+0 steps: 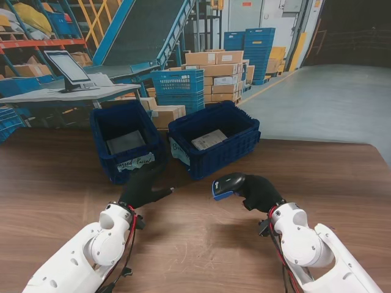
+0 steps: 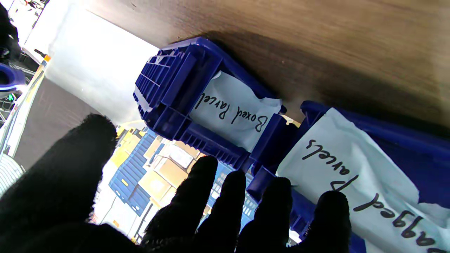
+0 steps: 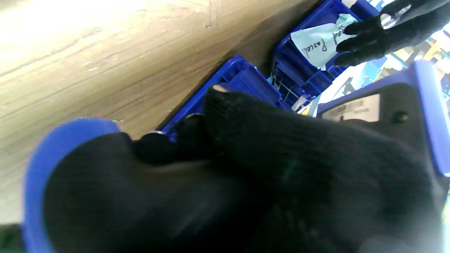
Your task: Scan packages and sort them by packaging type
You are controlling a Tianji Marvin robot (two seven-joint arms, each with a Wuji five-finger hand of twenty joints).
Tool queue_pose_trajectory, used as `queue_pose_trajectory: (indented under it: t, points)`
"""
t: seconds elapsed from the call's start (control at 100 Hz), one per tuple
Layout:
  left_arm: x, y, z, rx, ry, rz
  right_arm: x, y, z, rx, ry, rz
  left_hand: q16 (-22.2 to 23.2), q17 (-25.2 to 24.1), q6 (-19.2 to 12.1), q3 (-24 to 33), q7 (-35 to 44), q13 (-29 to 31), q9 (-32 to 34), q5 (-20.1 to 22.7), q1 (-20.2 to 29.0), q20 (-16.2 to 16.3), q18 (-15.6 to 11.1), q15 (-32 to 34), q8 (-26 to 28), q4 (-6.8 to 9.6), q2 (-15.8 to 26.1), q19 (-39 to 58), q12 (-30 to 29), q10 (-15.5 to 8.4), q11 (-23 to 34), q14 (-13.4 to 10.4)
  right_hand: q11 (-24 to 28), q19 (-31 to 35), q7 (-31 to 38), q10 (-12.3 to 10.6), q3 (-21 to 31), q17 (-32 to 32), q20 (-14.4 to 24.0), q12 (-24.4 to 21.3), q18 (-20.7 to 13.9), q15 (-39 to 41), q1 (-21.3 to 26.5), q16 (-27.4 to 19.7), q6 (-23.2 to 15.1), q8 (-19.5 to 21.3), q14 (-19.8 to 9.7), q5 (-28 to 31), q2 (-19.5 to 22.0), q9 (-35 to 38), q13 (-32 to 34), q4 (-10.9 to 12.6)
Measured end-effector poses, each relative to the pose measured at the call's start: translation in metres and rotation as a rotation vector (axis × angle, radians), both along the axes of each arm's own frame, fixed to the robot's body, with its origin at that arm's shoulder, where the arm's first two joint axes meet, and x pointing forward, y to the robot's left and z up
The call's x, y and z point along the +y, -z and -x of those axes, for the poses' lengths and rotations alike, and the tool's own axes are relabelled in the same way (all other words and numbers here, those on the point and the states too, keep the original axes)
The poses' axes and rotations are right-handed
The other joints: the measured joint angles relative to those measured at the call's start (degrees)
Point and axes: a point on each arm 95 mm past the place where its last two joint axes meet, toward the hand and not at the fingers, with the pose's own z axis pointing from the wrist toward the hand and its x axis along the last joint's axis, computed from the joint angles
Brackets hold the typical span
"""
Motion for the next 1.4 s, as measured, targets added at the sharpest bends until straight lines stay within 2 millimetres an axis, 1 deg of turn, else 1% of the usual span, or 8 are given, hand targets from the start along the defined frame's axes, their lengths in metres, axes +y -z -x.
queue_pose_trajectory:
  t: [0.16,0.41,0.76,0.98,1.1,1.4]
  points:
    - [0.002,0.006,0.001,0.009,-0.001,0.006,-0.002,0.004,-0.007,0.006,0.017,0.005,0.0,0.0,0.0,0.0,0.0,0.0,0.0,0.0,0.0,0.0,0.0,0.0,0.0,0.0,0.0,-0.1,0.0,0.0,0.0,0.0,0.0,0.0,0.0,0.0,0.0,0.0,0.0,0.0,0.0,0.0,0.0,0.0,0.0,0.0,0.0,0.0,0.0,0.0,0.0,0.0]
    - [0.002,0.006,0.002,0.016,0.004,0.003,-0.013,0.018,-0.021,0.016,0.064,0.033,0.0,0.0,0.0,0.0,0.0,0.0,0.0,0.0,0.0,0.0,0.0,0.0,0.0,0.01,0.0,-0.7,0.0,0.0,0.0,0.0,0.0,0.0,0.0,0.0,0.0,0.0,0.0,0.0,0.0,0.0,0.0,0.0,0.0,0.0,0.0,0.0,0.0,0.0,0.0,0.0]
    - [0.003,0.006,0.003,0.025,0.018,-0.007,-0.038,0.033,-0.043,0.062,0.164,0.076,0.0,0.0,0.0,0.0,0.0,0.0,0.0,0.0,0.0,0.0,0.0,0.0,0.0,0.0,0.0,-0.8,0.0,0.0,0.0,0.0,0.0,0.0,0.0,0.0,0.0,0.0,0.0,-0.2,0.0,0.0,0.0,0.0,0.0,0.0,0.0,0.0,0.0,0.0,0.0,0.0]
    - [0.005,0.007,0.006,0.04,0.035,-0.018,-0.054,0.036,-0.05,0.07,0.229,0.095,0.0,0.0,0.0,0.0,0.0,0.0,0.0,0.0,0.1,0.2,0.0,0.0,0.0,0.0,0.6,-0.8,0.0,0.0,0.0,0.0,0.0,0.0,0.0,0.0,0.0,0.0,-0.1,-0.9,0.1,-0.5,0.0,0.0,0.0,0.0,0.0,0.0,0.0,0.0,0.0,0.0]
    - [0.005,0.008,0.006,0.041,0.041,-0.016,-0.061,0.038,-0.054,0.078,0.232,0.146,0.0,0.0,0.0,0.0,0.0,0.0,0.0,0.0,0.1,0.6,-0.1,0.0,0.0,0.01,0.6,-1.5,0.0,0.0,0.0,0.0,0.0,0.0,0.0,0.0,0.0,0.0,-0.1,-1.1,0.1,-0.8,0.0,0.0,0.0,0.0,0.0,0.0,0.0,0.0,0.0,0.0]
    - [0.005,0.01,0.008,0.037,0.048,0.0,-0.081,0.048,-0.063,0.102,0.254,0.207,0.0,0.0,0.0,0.0,0.0,0.0,0.0,0.0,0.1,0.6,-0.1,0.0,0.0,0.01,0.6,-1.5,0.0,0.0,0.0,0.0,0.0,0.0,0.0,0.0,0.0,0.0,-0.2,-1.5,0.2,-1.0,0.0,0.0,0.0,-0.2,0.0,0.0,0.0,0.0,0.0,0.0]
